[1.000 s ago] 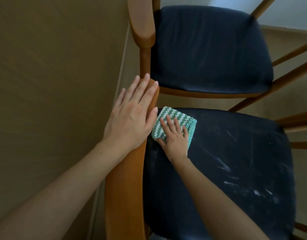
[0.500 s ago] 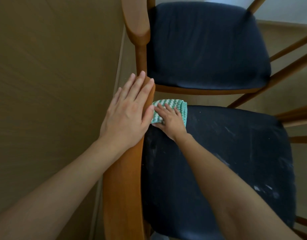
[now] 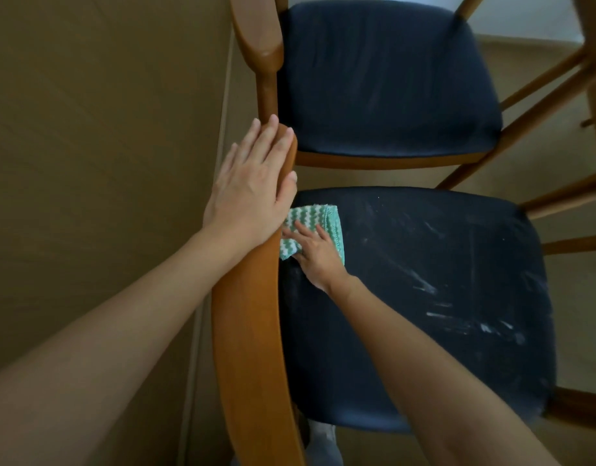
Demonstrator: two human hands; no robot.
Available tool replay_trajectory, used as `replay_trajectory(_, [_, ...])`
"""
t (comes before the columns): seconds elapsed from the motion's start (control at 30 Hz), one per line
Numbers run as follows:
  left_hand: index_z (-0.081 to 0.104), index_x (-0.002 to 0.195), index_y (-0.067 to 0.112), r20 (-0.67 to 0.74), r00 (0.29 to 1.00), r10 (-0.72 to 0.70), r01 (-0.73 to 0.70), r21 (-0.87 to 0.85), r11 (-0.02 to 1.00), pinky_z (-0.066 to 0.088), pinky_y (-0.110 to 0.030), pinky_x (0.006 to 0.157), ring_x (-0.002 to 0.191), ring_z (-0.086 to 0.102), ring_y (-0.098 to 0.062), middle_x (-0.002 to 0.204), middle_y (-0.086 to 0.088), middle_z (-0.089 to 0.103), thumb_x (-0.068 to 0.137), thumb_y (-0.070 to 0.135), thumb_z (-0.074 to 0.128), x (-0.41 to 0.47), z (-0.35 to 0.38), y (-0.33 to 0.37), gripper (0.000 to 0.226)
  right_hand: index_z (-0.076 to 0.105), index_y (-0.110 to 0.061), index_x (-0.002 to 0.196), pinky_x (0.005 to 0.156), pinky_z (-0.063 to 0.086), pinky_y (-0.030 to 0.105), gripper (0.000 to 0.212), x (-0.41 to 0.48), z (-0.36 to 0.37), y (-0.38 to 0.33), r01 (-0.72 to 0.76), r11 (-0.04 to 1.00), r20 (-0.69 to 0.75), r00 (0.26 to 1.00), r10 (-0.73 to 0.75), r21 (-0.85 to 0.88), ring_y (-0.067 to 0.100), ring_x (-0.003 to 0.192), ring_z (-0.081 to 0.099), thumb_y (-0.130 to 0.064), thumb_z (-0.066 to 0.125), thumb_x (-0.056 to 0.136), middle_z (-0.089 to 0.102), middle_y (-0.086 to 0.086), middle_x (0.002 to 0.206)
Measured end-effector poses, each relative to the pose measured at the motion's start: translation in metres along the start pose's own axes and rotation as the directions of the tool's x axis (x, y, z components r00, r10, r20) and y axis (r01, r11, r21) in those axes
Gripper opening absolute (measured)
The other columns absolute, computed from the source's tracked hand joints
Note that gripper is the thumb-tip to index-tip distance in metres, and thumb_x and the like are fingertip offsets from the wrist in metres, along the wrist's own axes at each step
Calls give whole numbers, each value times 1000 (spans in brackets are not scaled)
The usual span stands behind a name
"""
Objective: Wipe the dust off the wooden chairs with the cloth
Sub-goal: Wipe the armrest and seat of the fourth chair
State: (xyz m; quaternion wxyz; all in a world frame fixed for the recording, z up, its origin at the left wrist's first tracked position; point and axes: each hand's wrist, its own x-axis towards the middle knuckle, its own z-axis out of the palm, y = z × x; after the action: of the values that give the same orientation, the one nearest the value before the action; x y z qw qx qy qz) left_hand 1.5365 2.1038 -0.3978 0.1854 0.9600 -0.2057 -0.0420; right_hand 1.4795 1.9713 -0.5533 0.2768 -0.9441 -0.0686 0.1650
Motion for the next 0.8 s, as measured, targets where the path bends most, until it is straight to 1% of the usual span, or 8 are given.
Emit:
replay_trajectory(0.27, [23,149,16,-34,999,3,-2,43,999,4,-35,116,146,5,-19,158,-4,14,100,28,34,-3,-1,3,51,44,-21,140,109,-18,20,46,-69,43,-10,203,979,140,969,-203,17,9,143,19,-19,51,95,30,4,153])
replay_trajectory(0.37, [24,148,17,-31,999,8,-5,102,995,3,-36,116,146,3,-20,158,-5,10,100,28,34,-6,-3,6,50,45,-20,139,110,-16,21,44,-100,45,-12,237,971,218,946,-240,40,10,143,21,-18,50,96,31,5,153])
replay_trajectory(0.5, [15,150,21,37,992,-119,116,70,991,1,-37,116,146,-2,-19,159,-4,2,101,34,31,-30,-8,13,53,42,-22,141,112,-13,23,46,-145,50,-8,259,964,301,916,-266,64,11,143,22,-17,49,96,32,4,152])
replay_trajectory(0.6, [11,151,21,31,985,-170,168,59,984,0,-35,115,146,-3,-18,159,-3,2,101,35,31,-65,-5,22,55,41,-23,141,111,-15,23,45,-179,54,-1,295,955,371,883,-286,33,10,143,21,-19,47,97,32,1,152])
replay_trajectory(0.67, [10,151,21,33,983,-181,179,55,982,0,-34,115,145,-4,-17,159,-3,2,101,34,31,-88,-1,27,56,39,-22,142,109,-18,22,44,-197,55,2,281,959,420,869,-262,16,11,143,22,-27,41,98,32,3,152])
replay_trajectory(0.73, [9,151,21,30,982,-188,187,47,981,-1,-33,115,145,-5,-16,159,-2,1,101,35,31,-103,1,30,56,40,-21,141,112,-16,27,55,-210,55,4,288,958,444,859,-254,-10,12,142,23,-37,24,92,33,4,151])
replay_trajectory(0.77, [9,151,21,31,981,-189,188,39,981,-3,-32,115,145,-5,-16,159,-2,0,101,35,31,-108,1,31,57,41,-20,141,114,-13,29,57,-217,53,4,300,954,470,845,-256,-20,11,142,23,-34,20,89,34,5,151])
replay_trajectory(0.8, [8,151,21,35,981,-191,190,30,981,-4,-31,114,145,-6,-16,159,-2,0,101,35,32,-112,1,32,57,41,-19,141,116,-10,31,54,-223,50,6,316,948,500,826,-260,-28,10,143,22,-25,23,90,35,4,150])
